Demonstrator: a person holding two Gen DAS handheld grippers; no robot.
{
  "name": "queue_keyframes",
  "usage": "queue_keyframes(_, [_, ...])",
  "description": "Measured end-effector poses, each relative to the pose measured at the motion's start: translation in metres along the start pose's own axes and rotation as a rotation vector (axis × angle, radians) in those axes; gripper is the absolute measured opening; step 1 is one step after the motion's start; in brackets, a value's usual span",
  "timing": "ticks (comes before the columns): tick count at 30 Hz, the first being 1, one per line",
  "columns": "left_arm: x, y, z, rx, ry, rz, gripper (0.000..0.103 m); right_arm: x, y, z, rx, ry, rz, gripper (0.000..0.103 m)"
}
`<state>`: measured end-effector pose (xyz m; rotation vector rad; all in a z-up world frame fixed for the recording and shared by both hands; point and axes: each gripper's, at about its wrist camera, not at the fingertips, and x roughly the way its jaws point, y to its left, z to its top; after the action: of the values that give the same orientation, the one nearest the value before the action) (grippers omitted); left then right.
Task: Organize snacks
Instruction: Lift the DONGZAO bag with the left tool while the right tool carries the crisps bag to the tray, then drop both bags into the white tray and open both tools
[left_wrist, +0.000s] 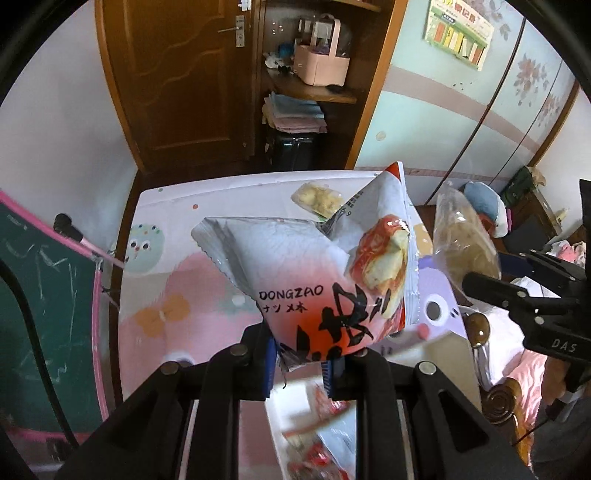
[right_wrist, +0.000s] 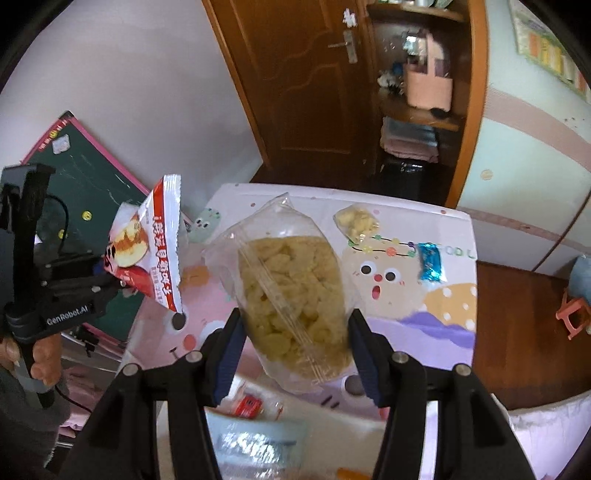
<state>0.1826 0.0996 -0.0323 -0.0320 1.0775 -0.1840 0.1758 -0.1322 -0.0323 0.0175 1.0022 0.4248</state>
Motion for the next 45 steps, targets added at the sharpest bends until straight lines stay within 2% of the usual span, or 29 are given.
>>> queue_keyframes(7, [-0.048, -0.032, -0.045, -0.016, -0.026, -0.024, 0.018, -0.055, 0.008, -0.038, 0.035, -0.050, 0.002, 0.055])
queue_keyframes(12, [-0.061, -0.054, -0.072, -0.022, -0.038, -0.015, 0.018, -0.080, 0.011, -0.071, 0.078, -0.068, -0.001, 0.055])
queue_keyframes(16, [-0.067, -0.064, -0.096, -0.058, -0.037, -0.035, 0.018, -0.092, 0.012, -0.093, 0.106, -0.080, -0.015, 0.055])
queue_keyframes(22, [-0.065, -0.076, -0.126, -0.047, -0.029, 0.015, 0.018, -0.093, 0.013, -0.121, 0.119, -0.059, -0.051, 0.055])
queue_keyframes(29, [-0.048, -0.081, -0.152, -0.060, 0.031, 0.027, 0.018, -0.075, 0.012, -0.150, 0.158, 0.029, -0.041, 0.055])
queue_keyframes(45, [-0.035, -0.095, -0.166, -0.021, 0.077, 0.032, 0.018, -0.068, 0.019, -0.160, 0.156, 0.073, -0.045, 0.056])
